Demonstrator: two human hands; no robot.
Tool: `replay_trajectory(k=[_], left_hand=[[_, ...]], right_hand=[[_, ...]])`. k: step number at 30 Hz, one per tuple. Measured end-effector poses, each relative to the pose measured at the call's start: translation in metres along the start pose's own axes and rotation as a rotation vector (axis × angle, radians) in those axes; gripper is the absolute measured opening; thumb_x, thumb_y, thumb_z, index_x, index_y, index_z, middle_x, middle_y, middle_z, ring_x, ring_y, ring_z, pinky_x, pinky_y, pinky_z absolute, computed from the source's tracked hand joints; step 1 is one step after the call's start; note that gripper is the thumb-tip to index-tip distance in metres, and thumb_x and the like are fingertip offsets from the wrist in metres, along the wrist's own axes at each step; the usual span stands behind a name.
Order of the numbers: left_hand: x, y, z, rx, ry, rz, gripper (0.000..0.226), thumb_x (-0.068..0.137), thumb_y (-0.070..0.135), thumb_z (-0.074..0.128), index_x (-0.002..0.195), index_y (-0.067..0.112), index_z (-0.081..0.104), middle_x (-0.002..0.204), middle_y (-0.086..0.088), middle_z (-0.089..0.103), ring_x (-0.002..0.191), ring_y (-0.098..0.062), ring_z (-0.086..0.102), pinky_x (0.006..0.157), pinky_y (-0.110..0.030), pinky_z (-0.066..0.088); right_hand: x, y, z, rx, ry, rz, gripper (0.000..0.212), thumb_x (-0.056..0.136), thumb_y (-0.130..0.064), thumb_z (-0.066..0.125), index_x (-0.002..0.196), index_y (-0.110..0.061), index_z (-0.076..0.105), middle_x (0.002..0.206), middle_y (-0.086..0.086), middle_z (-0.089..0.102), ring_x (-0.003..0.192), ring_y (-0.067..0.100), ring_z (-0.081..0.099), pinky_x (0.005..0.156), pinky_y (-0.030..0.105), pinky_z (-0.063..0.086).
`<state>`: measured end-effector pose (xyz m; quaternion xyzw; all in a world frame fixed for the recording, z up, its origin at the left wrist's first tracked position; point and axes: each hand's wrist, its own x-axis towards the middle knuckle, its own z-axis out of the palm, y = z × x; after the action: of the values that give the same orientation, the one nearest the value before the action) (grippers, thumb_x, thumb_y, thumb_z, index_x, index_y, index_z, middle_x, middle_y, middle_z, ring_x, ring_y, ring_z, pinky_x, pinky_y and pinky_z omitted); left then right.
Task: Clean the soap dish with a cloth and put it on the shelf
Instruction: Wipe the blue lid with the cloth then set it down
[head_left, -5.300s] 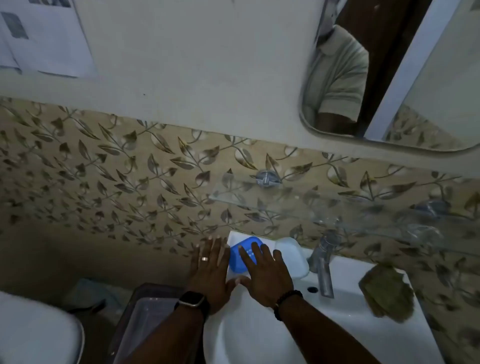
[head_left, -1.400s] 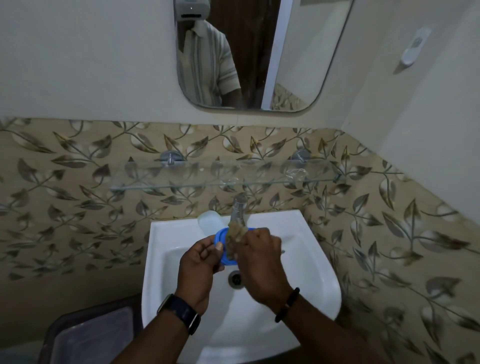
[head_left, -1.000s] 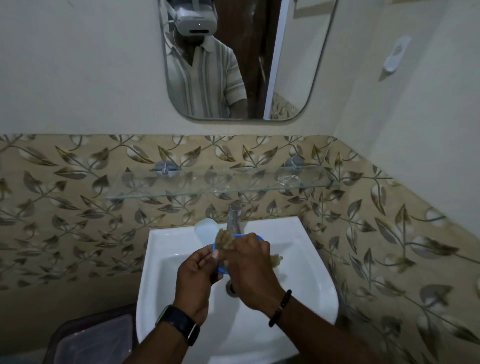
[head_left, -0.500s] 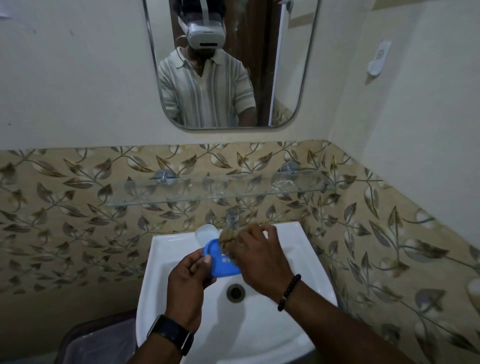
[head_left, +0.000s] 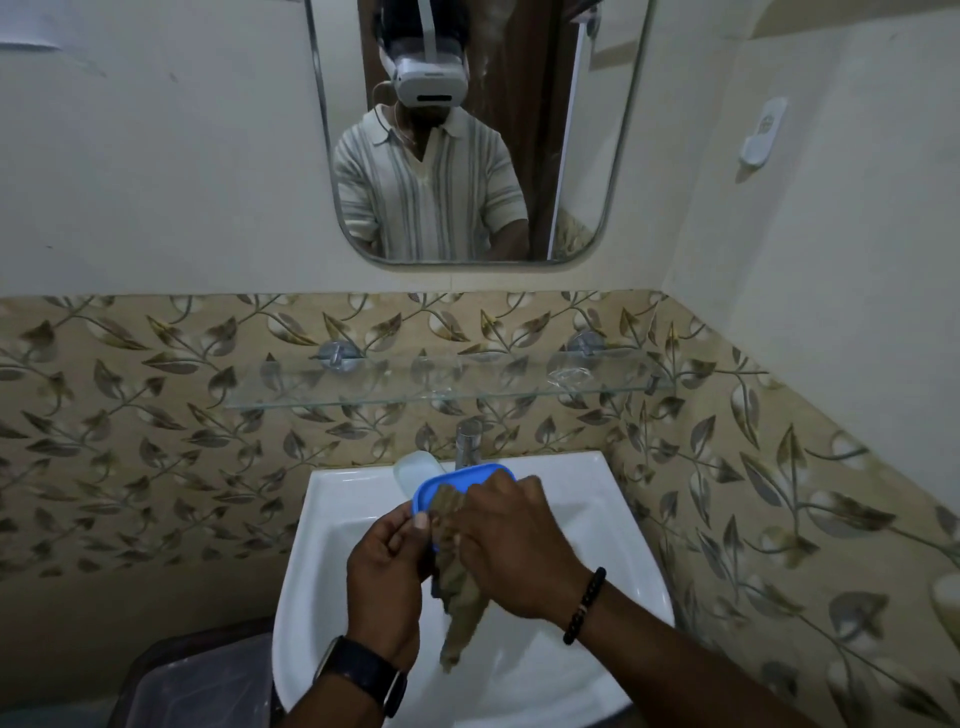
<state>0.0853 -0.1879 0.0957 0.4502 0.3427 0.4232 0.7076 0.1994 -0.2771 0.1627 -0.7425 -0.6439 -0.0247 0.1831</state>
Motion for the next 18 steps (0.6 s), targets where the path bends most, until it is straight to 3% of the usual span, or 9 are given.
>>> replay_trajectory(k=[3,5,7,9,13,15,18], left_hand=[[-0.001,-0.002,-0.001,0.013,-0.002,0.007,0.018,0.095,0.01,0.063,0.112,0.01,0.071,0.101,-0.013,0.08,0.083,-0.021,0.074,0.068,-0.033,0.057],[0.0,-0.003,-0.001,0.021,-0.031,0.003,0.018,0.094,0.012,0.065,0.111,0.012,0.071,0.1,-0.01,0.08,0.084,-0.018,0.076,0.065,-0.029,0.058],[0.0,-0.002,0.002,0.03,-0.076,-0.011,0.021,0.091,0.017,0.067,0.111,0.013,0.072,0.101,-0.008,0.081,0.086,-0.019,0.076,0.065,-0.028,0.059],[0.002,-0.001,0.003,0.051,-0.12,-0.028,0.023,0.091,0.019,0.067,0.113,0.013,0.073,0.102,-0.009,0.08,0.09,-0.022,0.075,0.071,-0.033,0.06],[0.008,-0.001,-0.004,0.033,-0.105,-0.05,0.022,0.095,0.012,0.063,0.115,0.009,0.071,0.104,-0.015,0.079,0.083,-0.02,0.073,0.073,-0.036,0.057],[0.007,0.0,-0.006,0.02,-0.086,-0.056,0.023,0.095,0.011,0.063,0.116,0.006,0.07,0.105,-0.017,0.078,0.083,-0.022,0.072,0.071,-0.035,0.055],[0.003,-0.001,-0.005,-0.025,-0.048,-0.059,0.026,0.095,0.009,0.062,0.119,0.001,0.067,0.108,-0.021,0.074,0.091,-0.031,0.066,0.074,-0.038,0.053]], right_hand=[[-0.002,0.03,-0.004,-0.24,0.148,0.111,0.023,0.089,-0.035,0.046,0.093,-0.029,0.067,0.088,-0.005,0.062,0.092,0.023,0.055,0.078,0.043,0.038],[-0.003,0.035,-0.002,-0.243,0.227,0.265,0.025,0.09,-0.034,0.041,0.089,-0.029,0.066,0.084,-0.006,0.061,0.09,0.022,0.054,0.076,0.041,0.036],[-0.003,0.024,0.008,-0.184,0.281,0.321,0.015,0.087,-0.029,0.051,0.088,-0.029,0.066,0.084,-0.009,0.061,0.087,0.021,0.053,0.072,0.038,0.031],[-0.002,0.006,0.022,-0.1,0.27,0.216,0.014,0.08,-0.022,0.064,0.092,-0.031,0.066,0.088,-0.012,0.062,0.089,0.017,0.049,0.07,0.034,0.03],[-0.009,0.005,0.017,0.138,0.13,0.047,0.026,0.087,-0.02,0.051,0.1,-0.03,0.071,0.093,-0.008,0.062,0.097,0.018,0.047,0.079,0.037,0.036],[-0.014,0.018,0.004,0.093,0.018,-0.051,0.032,0.085,-0.018,0.057,0.109,-0.032,0.072,0.095,-0.004,0.061,0.098,0.025,0.049,0.08,0.042,0.037],[-0.017,0.043,-0.013,-0.126,-0.002,-0.14,0.026,0.081,-0.021,0.059,0.101,-0.03,0.073,0.087,-0.003,0.059,0.092,0.026,0.052,0.081,0.047,0.041]])
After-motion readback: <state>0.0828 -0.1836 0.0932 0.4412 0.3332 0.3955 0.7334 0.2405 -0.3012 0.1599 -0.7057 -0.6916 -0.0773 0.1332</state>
